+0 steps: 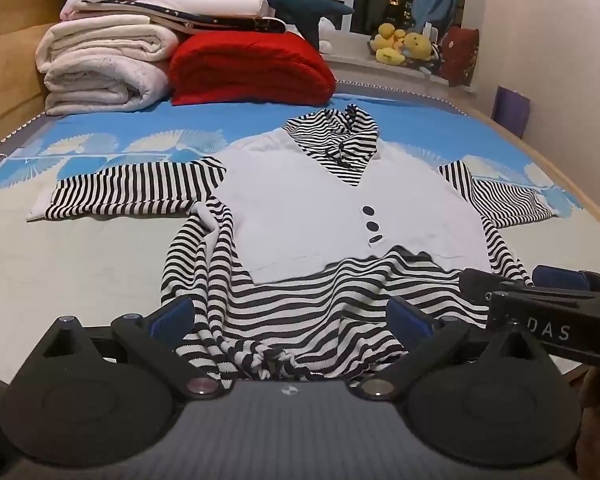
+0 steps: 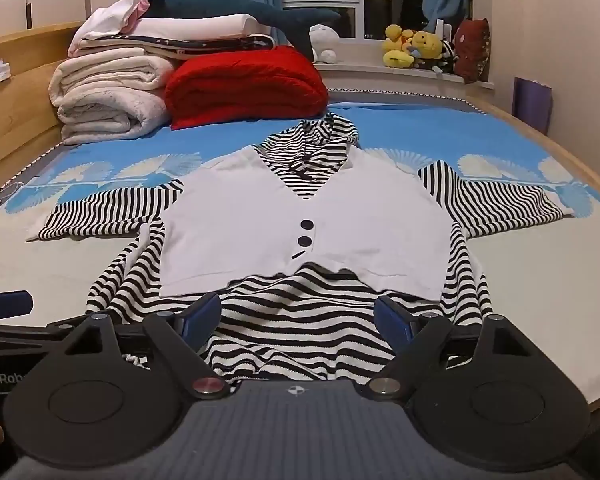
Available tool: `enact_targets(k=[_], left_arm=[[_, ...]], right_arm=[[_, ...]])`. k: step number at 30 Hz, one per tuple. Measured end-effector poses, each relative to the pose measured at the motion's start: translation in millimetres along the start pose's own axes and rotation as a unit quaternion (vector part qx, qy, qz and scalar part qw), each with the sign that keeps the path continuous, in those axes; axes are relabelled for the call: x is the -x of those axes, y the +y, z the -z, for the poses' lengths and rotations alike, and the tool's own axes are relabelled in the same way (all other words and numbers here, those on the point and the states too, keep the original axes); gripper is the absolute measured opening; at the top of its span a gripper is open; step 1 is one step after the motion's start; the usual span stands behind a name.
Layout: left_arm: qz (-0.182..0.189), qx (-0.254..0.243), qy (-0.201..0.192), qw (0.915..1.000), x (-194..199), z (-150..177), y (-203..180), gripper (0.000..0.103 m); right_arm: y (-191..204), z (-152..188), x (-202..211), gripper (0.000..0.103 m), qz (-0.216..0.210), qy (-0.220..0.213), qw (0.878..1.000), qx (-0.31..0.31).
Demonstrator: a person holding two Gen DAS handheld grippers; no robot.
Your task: Fold small clothes
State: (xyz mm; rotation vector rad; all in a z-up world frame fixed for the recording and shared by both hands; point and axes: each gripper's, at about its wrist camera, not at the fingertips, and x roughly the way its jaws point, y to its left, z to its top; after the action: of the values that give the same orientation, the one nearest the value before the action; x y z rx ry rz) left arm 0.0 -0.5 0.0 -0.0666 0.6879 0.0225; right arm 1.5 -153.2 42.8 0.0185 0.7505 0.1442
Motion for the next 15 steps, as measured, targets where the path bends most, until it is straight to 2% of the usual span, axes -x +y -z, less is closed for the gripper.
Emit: enact_targets(k=[15], left_arm=[[0.000, 0.000, -0.003, 1.0000, -0.3, 2.8, -1.0, 0.102]], right_arm=[[0.4, -0.5, 0.1, 0.085, 0.003, 0.001, 1.000, -0.004]])
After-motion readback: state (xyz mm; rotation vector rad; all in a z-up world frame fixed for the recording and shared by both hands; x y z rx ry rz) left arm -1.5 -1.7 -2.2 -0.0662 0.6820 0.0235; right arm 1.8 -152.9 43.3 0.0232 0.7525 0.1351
